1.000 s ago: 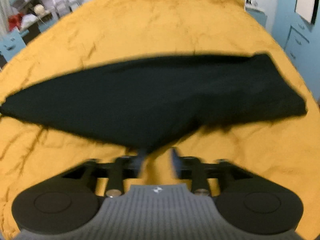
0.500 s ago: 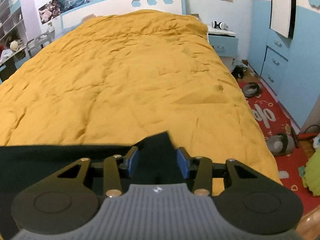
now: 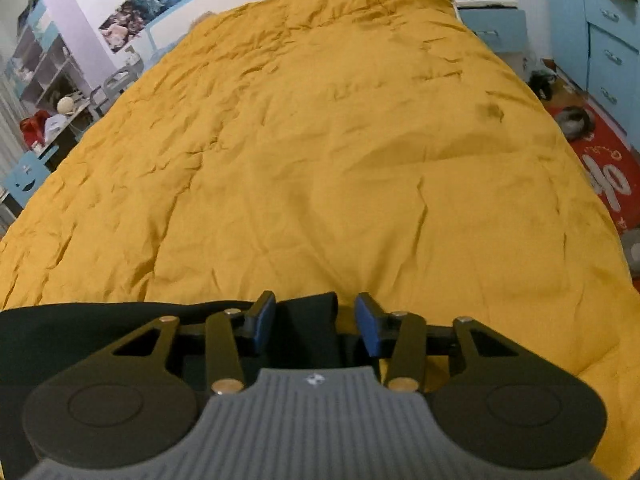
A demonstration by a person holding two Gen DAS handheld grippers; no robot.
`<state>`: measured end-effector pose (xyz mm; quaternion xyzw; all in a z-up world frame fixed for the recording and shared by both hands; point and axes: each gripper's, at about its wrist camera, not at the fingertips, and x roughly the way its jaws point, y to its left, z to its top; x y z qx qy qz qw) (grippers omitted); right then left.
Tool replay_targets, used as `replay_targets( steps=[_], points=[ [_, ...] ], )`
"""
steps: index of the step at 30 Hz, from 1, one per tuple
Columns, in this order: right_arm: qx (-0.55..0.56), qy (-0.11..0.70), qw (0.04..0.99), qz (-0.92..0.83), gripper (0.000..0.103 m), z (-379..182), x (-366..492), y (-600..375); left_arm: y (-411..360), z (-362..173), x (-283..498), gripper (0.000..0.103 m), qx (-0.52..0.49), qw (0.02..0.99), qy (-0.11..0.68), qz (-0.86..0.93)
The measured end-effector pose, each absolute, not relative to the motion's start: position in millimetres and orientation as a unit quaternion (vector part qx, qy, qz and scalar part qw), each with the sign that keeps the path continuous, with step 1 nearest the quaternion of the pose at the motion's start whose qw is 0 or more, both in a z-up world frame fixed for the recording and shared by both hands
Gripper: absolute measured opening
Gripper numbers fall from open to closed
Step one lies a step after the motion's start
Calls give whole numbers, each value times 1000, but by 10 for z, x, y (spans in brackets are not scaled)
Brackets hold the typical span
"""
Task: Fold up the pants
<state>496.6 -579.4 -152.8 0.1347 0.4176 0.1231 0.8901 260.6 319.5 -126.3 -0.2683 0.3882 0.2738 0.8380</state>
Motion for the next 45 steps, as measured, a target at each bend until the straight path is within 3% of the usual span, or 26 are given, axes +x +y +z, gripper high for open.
replay_targets(
  steps=[3,6,7,8,10,11,19,24,27,29,30,39,45],
  points=[
    [135,375,908,129,5,-1352,4810,-5804,3191,-1260,2606,13,-268,839,388,272],
    [159,347,915,131,2,-1165,4577,-5862,3200,-1239,2582,16,-265,842,387,267],
    [160,346,916,128,1,-1128,4540,-5866,3202,-1212,2567,23,-261,844,387,265],
    [155,346,917,122,0,-1092,4502,-5851,3206,-1178,2555,40,-255,845,387,265],
    [147,348,919,111,0,-1039,4436,-5828,3211,-1074,2509,63,-237,852,378,274],
    [143,346,921,107,0,-1013,4418,-5800,3215,-1006,2484,67,-229,857,367,281],
    [129,349,926,63,0,-942,4304,-5689,3568,-759,2699,69,-212,877,343,262],
    [118,355,927,40,0,-900,4279,-5625,3667,-992,3032,62,-162,877,390,228],
    [114,355,928,25,0,-860,4268,-5582,3641,-1173,3157,49,-125,876,412,218],
    [111,354,928,18,0,-842,4252,-5554,3611,-1211,3150,16,-122,884,399,210],
    [110,353,929,13,0,-834,4238,-5539,3594,-1202,3139,4,-127,889,389,206],
    [109,310,944,-30,0,-635,3919,-5499,3375,-731,2882,1,-111,922,305,212],
    [122,312,939,-81,0,-540,3998,-5656,3297,-686,3041,1,-79,914,337,209]
  ],
)
